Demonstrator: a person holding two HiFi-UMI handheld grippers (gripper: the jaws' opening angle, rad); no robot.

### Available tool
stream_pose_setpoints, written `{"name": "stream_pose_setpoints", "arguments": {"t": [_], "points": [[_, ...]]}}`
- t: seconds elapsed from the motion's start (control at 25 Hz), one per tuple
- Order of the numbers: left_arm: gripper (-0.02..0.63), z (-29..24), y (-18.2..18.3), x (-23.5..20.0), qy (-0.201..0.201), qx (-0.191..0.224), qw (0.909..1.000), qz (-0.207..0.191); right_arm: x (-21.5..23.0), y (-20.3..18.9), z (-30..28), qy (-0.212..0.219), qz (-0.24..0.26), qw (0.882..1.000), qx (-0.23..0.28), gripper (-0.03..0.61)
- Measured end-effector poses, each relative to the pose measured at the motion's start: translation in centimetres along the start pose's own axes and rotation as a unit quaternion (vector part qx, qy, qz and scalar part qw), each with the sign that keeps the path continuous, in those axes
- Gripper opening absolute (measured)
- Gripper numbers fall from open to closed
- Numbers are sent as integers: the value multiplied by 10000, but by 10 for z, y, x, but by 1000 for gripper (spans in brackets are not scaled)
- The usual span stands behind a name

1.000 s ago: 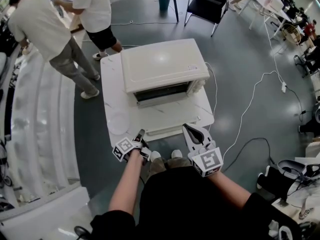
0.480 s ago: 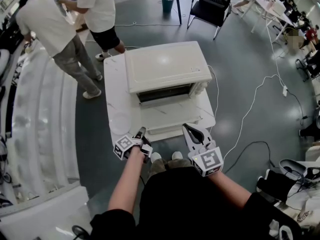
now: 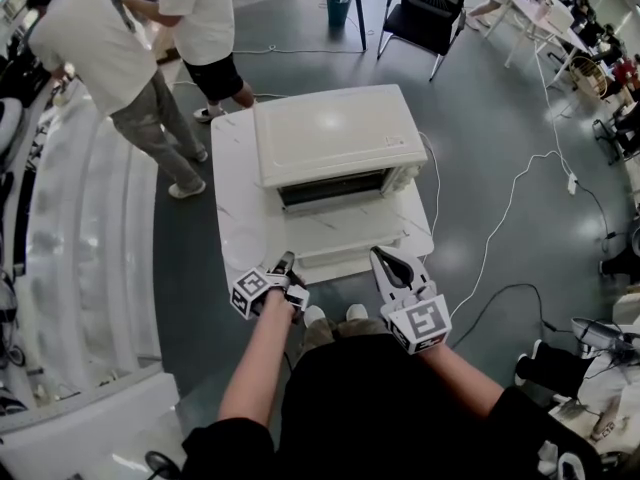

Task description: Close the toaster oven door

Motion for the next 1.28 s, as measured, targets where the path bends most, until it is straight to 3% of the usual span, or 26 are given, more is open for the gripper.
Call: {"name": "stream_pose_setpoints", "arguments": {"t": [0.96, 1.28], "points": [[67, -10, 23, 25, -342, 165, 9978, 541, -7, 2, -15, -10, 116, 9999, 61, 21], [75, -14, 30, 37, -384, 93, 9980, 501, -9, 5, -17, -11, 188, 9998, 68, 21]]}}
Point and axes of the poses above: the fingertips, and each gripper's own axes: z backward along the fingers, x to its right, y out of its top, the point moved 2 cm from there along z, backward along the fingers, and after that the axes turned 15 degrees about -z, right-handed, at the moved point
